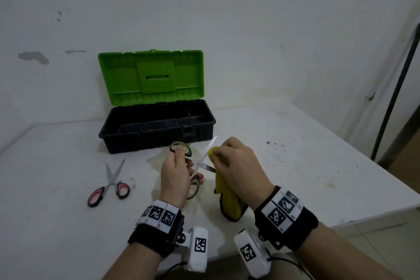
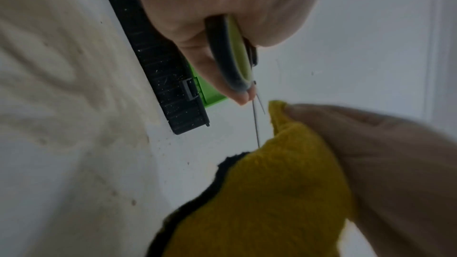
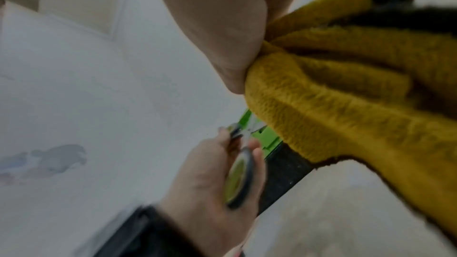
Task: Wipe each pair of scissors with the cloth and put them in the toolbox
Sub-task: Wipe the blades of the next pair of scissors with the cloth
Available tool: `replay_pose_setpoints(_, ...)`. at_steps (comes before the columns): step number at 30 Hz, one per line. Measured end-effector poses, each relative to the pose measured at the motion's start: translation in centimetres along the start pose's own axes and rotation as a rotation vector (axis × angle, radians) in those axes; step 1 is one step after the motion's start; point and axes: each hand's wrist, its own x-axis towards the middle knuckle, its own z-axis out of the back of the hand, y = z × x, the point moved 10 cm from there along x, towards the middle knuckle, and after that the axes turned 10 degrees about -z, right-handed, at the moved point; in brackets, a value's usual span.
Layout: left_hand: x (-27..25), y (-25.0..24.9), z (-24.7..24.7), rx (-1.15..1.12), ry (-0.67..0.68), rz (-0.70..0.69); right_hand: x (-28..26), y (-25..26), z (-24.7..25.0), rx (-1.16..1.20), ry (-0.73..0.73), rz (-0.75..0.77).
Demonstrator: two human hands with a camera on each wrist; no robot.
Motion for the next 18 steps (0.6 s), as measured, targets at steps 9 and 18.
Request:
replay_pose_setpoints(9,-0.1,0.4,0.6,0.068,-0.01,-0.014,-1.5,-0.4,-3.7,-0.067,0.105,0.099)
replay_pose_setpoints(18,2.0,0.0,3.0,-0.087,-0.167,0.063,2.4,-10.7,0.6,-0.061,0.091,-0.264)
